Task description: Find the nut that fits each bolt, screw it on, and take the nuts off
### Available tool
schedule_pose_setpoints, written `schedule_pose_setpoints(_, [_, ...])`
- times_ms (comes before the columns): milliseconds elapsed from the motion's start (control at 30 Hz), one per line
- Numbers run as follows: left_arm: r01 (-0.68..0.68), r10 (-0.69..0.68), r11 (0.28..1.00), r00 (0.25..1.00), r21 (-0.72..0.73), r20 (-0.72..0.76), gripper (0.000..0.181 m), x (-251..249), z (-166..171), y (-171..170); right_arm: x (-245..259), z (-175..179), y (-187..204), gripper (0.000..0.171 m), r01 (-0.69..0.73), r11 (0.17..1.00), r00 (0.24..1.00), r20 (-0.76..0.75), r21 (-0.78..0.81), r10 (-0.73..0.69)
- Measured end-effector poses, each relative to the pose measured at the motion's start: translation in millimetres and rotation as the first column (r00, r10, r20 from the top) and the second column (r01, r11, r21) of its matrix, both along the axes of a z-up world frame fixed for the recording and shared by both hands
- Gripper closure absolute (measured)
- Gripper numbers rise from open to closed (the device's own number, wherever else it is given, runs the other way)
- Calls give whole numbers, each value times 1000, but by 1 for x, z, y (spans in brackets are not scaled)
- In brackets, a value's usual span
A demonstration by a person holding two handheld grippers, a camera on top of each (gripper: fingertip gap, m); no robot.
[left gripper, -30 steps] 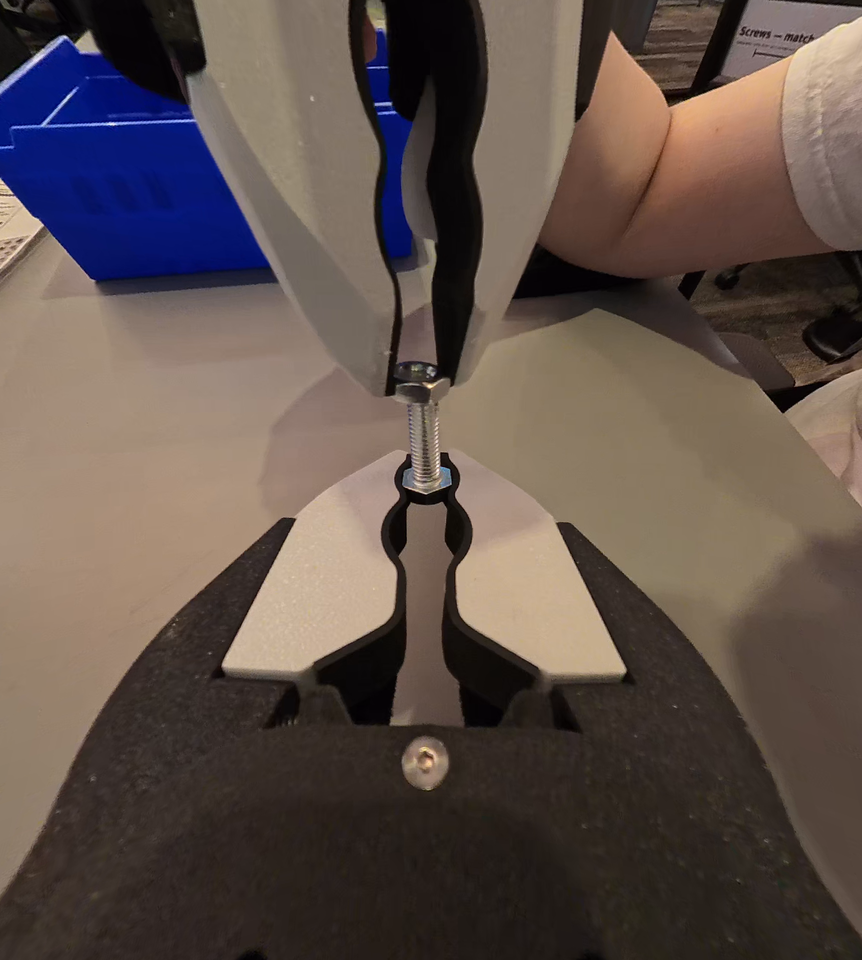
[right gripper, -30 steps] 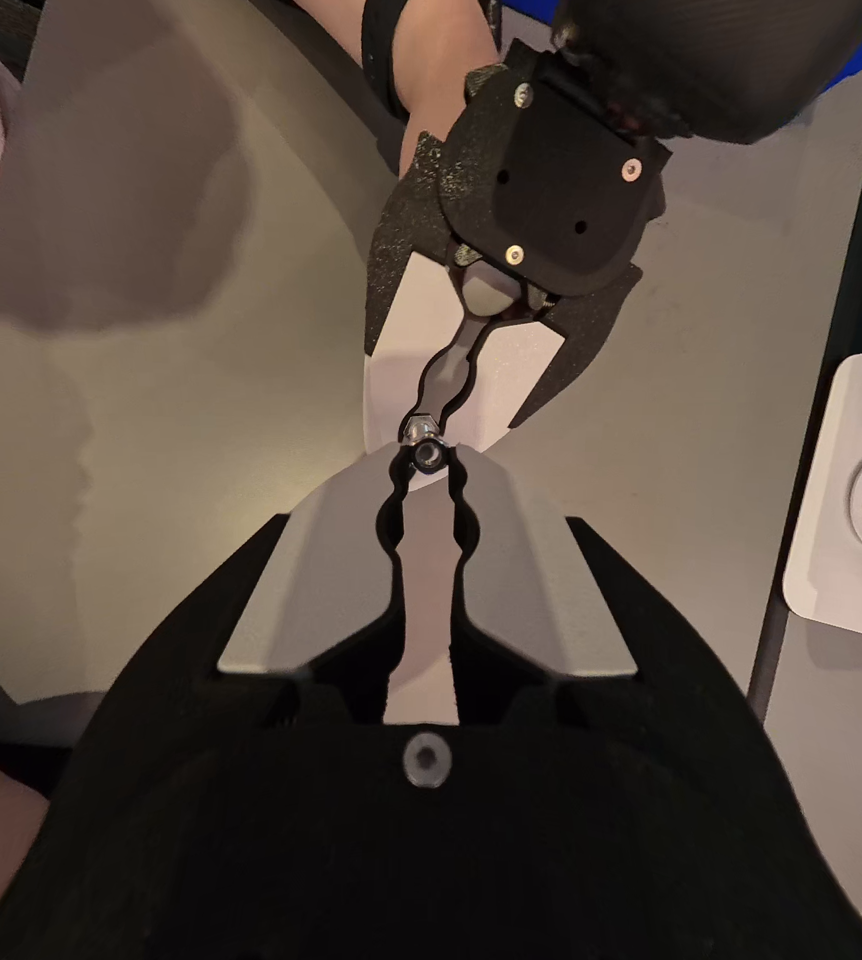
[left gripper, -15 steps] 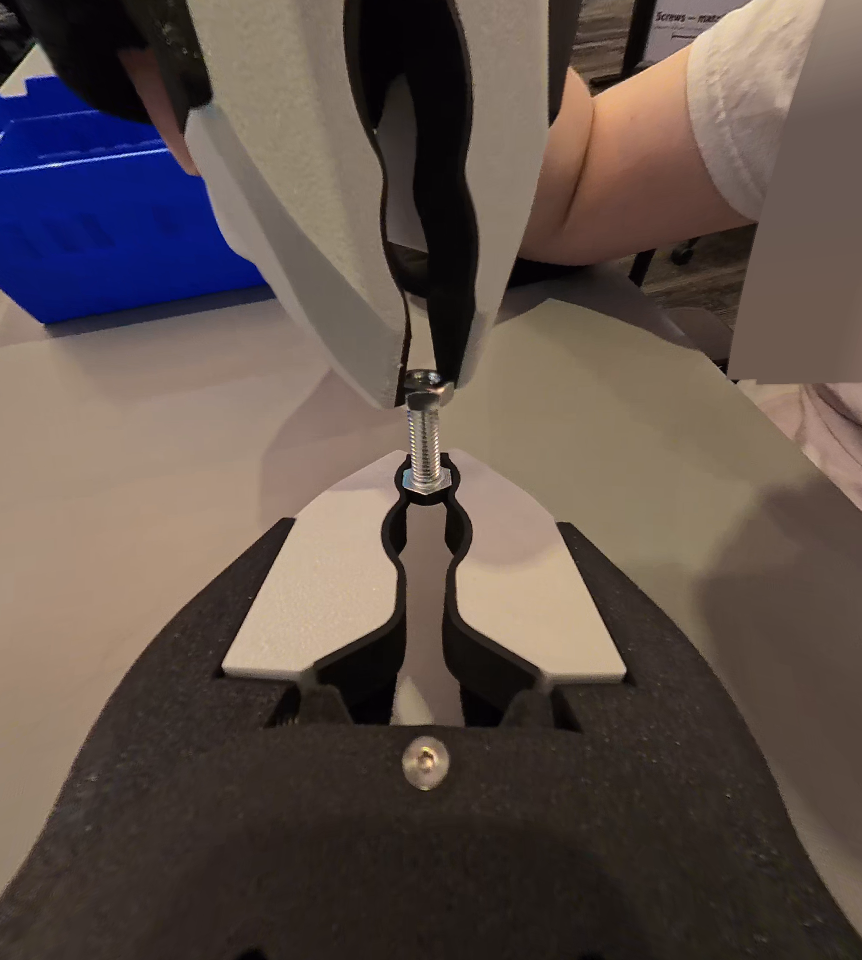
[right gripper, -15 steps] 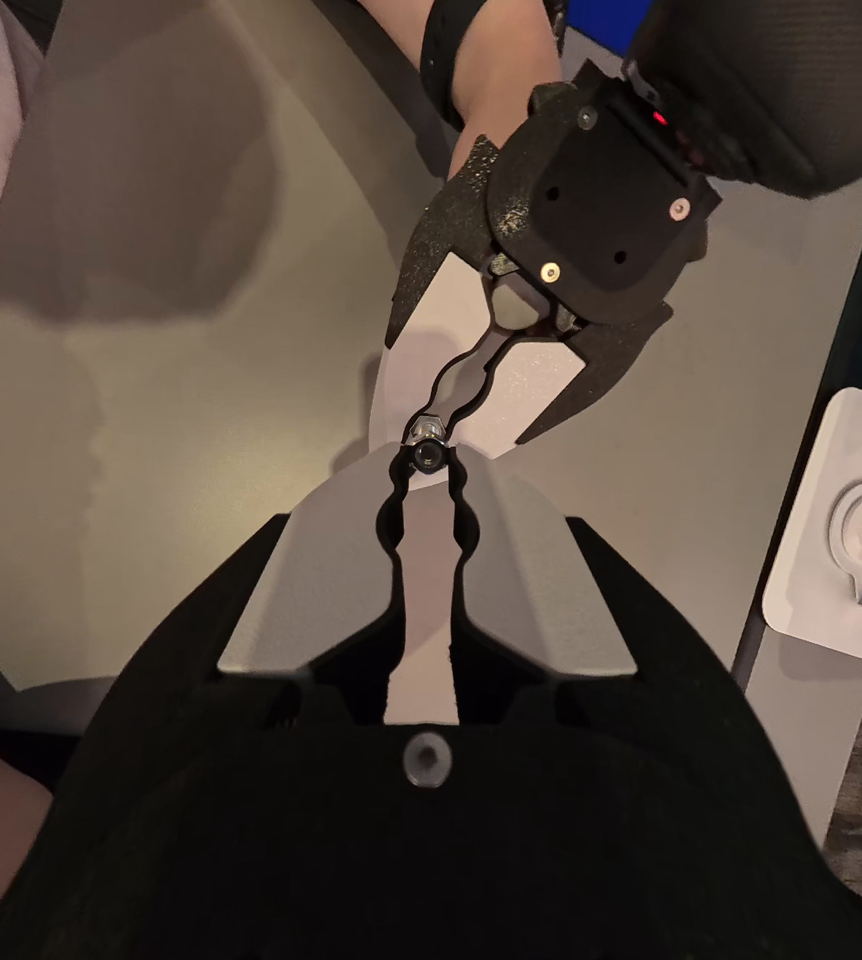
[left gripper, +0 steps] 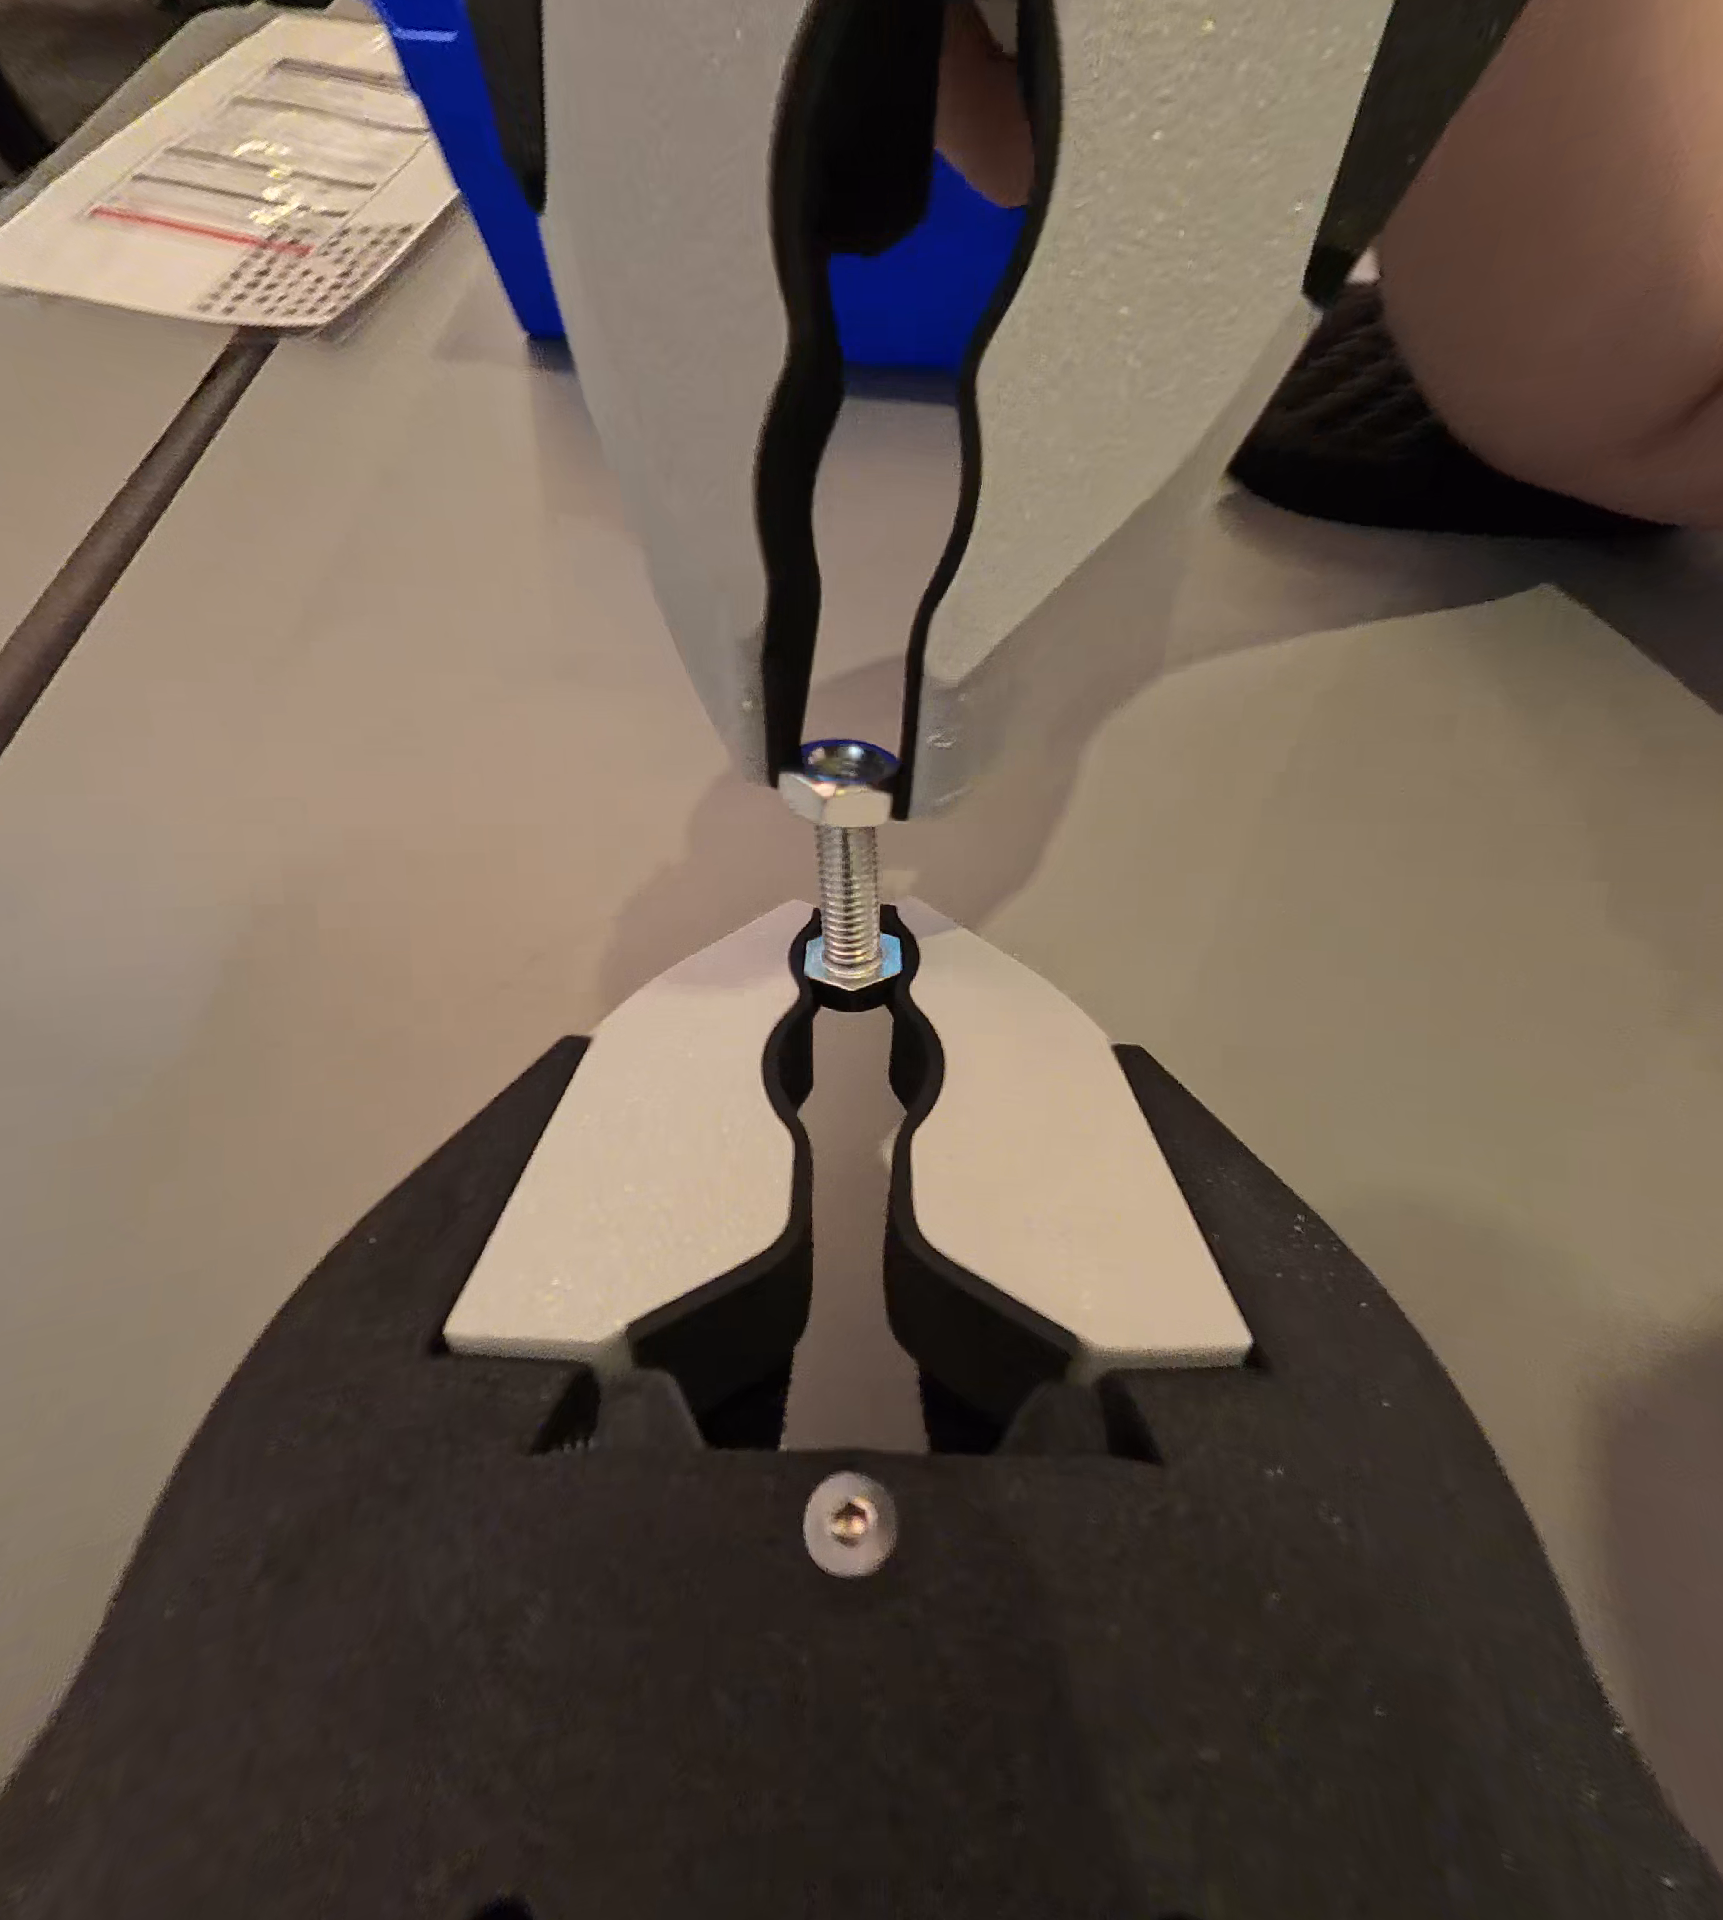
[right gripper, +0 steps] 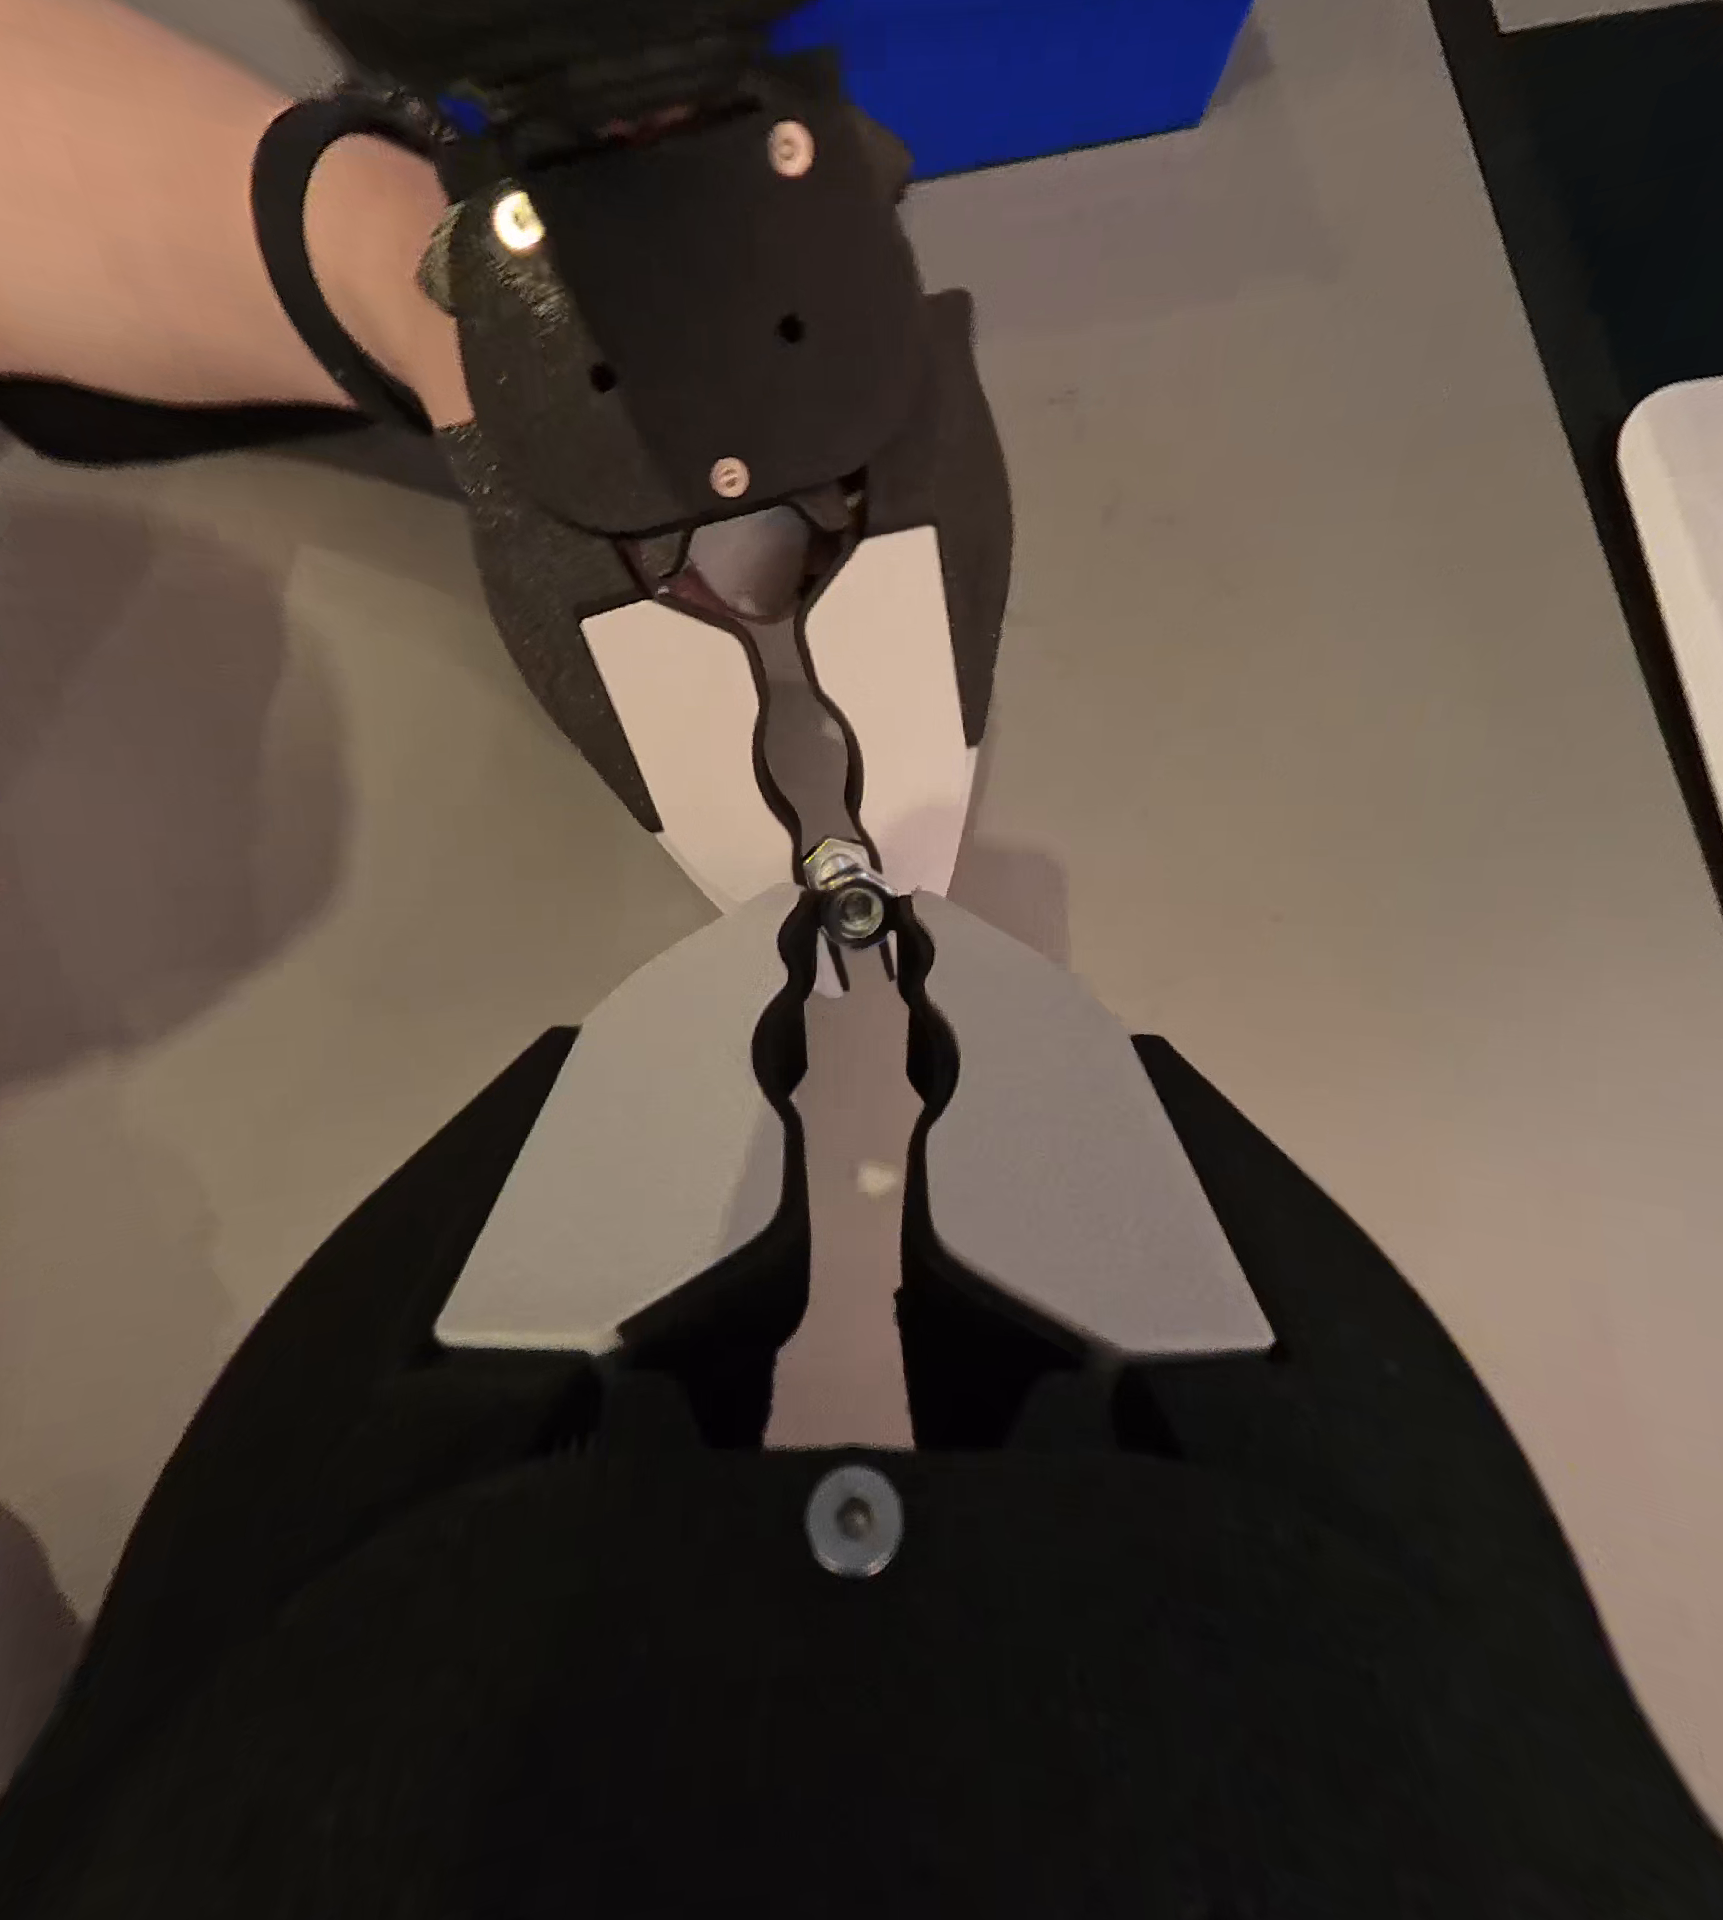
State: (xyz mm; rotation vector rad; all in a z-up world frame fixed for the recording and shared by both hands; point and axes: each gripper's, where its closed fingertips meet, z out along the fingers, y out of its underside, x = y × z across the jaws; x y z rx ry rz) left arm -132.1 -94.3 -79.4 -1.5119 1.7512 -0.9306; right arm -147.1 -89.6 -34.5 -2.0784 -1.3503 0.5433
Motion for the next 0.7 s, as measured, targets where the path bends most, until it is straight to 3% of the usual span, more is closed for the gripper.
schedule_pose_setpoints(433, [-167, 184, 971, 979, 170, -91, 172, -9, -7, 31, -5, -6, 21, 157, 268, 930, 939, -147, -253, -310])
schedule_pose_setpoints(700, [-216, 267, 926, 954, 308, -134, 172, -15, -7, 41, -7, -7, 25, 157, 313, 869, 884, -217, -384, -415])
